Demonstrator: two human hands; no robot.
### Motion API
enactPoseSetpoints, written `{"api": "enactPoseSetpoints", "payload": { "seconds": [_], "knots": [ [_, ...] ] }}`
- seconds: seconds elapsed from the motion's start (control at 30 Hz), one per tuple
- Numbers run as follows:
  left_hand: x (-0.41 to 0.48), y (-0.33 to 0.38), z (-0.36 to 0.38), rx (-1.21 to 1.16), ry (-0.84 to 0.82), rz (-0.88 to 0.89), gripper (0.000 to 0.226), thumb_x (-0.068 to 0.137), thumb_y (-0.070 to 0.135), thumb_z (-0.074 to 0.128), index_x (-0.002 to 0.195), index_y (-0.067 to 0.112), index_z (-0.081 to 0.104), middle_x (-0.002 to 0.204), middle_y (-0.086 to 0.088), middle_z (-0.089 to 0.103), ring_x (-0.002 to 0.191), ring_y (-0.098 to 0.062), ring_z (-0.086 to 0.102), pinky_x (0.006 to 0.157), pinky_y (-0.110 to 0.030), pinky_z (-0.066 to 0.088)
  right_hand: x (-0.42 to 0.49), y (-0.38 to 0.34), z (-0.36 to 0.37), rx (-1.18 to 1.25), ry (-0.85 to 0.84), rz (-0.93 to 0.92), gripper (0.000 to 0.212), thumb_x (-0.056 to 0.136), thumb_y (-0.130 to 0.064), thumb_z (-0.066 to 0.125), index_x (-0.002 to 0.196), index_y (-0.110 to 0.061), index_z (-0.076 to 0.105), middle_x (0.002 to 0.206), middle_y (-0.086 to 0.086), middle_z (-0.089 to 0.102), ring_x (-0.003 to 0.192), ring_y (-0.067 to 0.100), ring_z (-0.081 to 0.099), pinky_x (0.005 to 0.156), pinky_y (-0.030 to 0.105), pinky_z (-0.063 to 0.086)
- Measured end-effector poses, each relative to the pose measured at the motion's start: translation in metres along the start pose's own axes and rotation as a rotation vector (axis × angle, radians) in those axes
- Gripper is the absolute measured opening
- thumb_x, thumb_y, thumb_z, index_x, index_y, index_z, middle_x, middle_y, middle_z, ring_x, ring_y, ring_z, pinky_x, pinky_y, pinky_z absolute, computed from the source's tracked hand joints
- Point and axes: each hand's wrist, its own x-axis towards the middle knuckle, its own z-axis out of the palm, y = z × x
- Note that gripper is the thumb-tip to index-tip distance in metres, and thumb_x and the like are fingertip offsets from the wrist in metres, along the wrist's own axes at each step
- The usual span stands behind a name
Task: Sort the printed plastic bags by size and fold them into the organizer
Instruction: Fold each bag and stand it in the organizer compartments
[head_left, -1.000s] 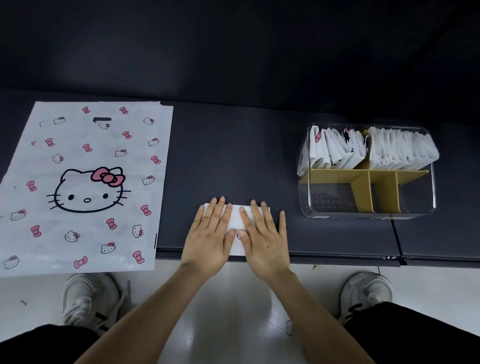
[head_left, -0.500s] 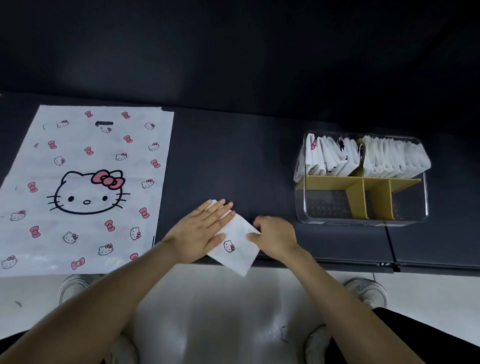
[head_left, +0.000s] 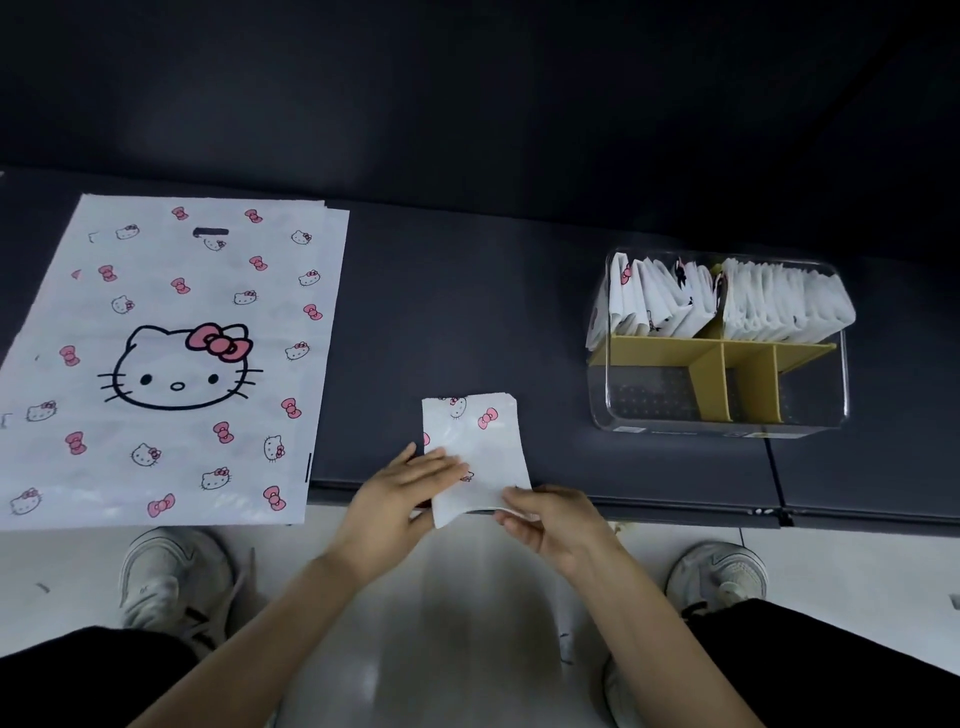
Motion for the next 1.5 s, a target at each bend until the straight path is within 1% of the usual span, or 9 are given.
{"api": "enactPoseSetpoints", "payload": {
  "seconds": [0.17, 0.23, 0.33, 0.47, 0.67, 0.87, 1.1, 1.27, 1.5],
  "knots": [
    [0.011, 0.021, -0.007, -0.145, 0.108, -0.419, 0.067, 0.080, 0.070, 0.034, 0.102, 0.021, 0.075, 0.102, 0.008, 0.070, 0.117, 0.004, 0.047, 0.084, -0.019, 0.039, 0.006, -0.004, -0.010, -0.625, 0.219, -0.585, 0.028, 0.090, -0.044, 0.057, 0.100, -0.019, 0.061, 0.091, -0.005, 0.069, 0.080, 0.006, 0.065, 0.071, 0.023, 0.051],
    [0.019, 0.025, -0.011, -0.141, 0.094, -0.525, 0.073, 0.077, 0.069, 0.027, 0.089, 0.012, 0.072, 0.071, -0.001, 0.065, 0.086, -0.005, 0.061, 0.065, -0.024, 0.036, 0.006, -0.009, -0.009, -0.662, 0.098, -0.764, 0.040, 0.088, -0.057, 0.051, 0.113, -0.028, 0.062, 0.111, -0.015, 0.064, 0.105, 0.001, 0.056, 0.087, 0.018, 0.045],
    [0.031, 0.025, -0.012, -0.130, 0.085, -0.630, 0.055, 0.094, 0.056, 0.039, 0.089, 0.009, 0.067, 0.057, 0.004, 0.048, 0.062, -0.014, 0.048, 0.058, -0.023, 0.034, 0.019, -0.014, -0.001, -0.632, -0.075, -0.643, 0.025, 0.090, -0.035, 0.062, 0.111, -0.023, 0.065, 0.102, -0.011, 0.069, 0.097, 0.002, 0.061, 0.085, 0.020, 0.048],
    [0.042, 0.029, -0.009, -0.171, 0.209, -0.730, 0.042, 0.097, 0.046, 0.043, 0.094, 0.010, 0.065, 0.065, 0.004, 0.057, 0.071, -0.021, 0.056, 0.065, -0.030, 0.038, 0.042, -0.013, 0.010, -0.810, 0.240, -0.605, 0.033, 0.087, -0.034, 0.063, 0.069, -0.007, 0.060, 0.054, -0.001, 0.046, 0.056, 0.015, 0.039, 0.056, 0.032, 0.032],
    [0.050, 0.035, 0.006, -0.158, 0.388, -0.783, 0.030, 0.096, 0.037, 0.048, 0.093, 0.015, 0.068, 0.060, 0.009, 0.057, 0.072, -0.028, 0.058, 0.063, -0.031, 0.040, 0.040, -0.004, 0.015, -0.780, 0.402, -0.577, 0.038, 0.087, -0.028, 0.061, 0.053, -0.017, 0.045, 0.051, -0.003, 0.036, 0.051, 0.013, 0.034, 0.051, 0.023, 0.027],
    [0.048, 0.037, 0.012, -0.063, 0.454, -0.740, 0.037, 0.095, 0.039, 0.048, 0.076, 0.015, 0.069, 0.050, -0.002, 0.056, 0.054, -0.027, 0.051, 0.051, -0.026, 0.029, 0.039, 0.011, 0.009, -0.634, 0.370, -0.637, 0.016, 0.084, -0.017, 0.064, 0.069, -0.012, 0.069, 0.078, -0.007, 0.061, 0.073, 0.007, 0.057, 0.061, 0.009, 0.034],
    [0.055, 0.043, 0.011, 0.056, 0.469, -0.718, 0.014, 0.087, 0.022, 0.066, 0.097, 0.013, 0.072, 0.052, 0.006, 0.053, 0.052, -0.029, 0.055, 0.063, -0.027, 0.034, 0.048, 0.006, 0.013, -0.764, 0.416, -0.656, 0.029, 0.080, -0.016, 0.066, 0.053, -0.013, 0.058, 0.067, -0.007, 0.052, 0.061, 0.010, 0.046, 0.056, 0.017, 0.030],
    [0.055, 0.030, 0.013, 0.409, 0.356, -0.719, 0.031, 0.069, 0.022, 0.082, 0.091, 0.004, 0.070, 0.075, -0.018, 0.059, 0.066, -0.038, 0.058, 0.062, -0.044, 0.044, 0.058, 0.002, 0.015, -0.918, 0.470, -0.602, 0.040, 0.081, -0.025, 0.066, 0.052, -0.007, 0.047, 0.069, -0.001, 0.047, 0.065, 0.017, 0.044, 0.049, 0.014, 0.023],
    [0.082, 0.044, 0.014, 0.206, 0.180, -0.847, 0.038, 0.092, 0.035, 0.057, 0.097, -0.003, 0.061, 0.093, -0.021, 0.063, 0.089, -0.040, 0.059, 0.076, -0.041, 0.040, 0.055, -0.002, 0.018, -0.889, 0.483, -0.569, 0.049, 0.080, -0.022, 0.069, 0.050, -0.014, 0.031, 0.059, -0.005, 0.037, 0.052, 0.010, 0.035, 0.049, 0.014, 0.028]
  ]
}}
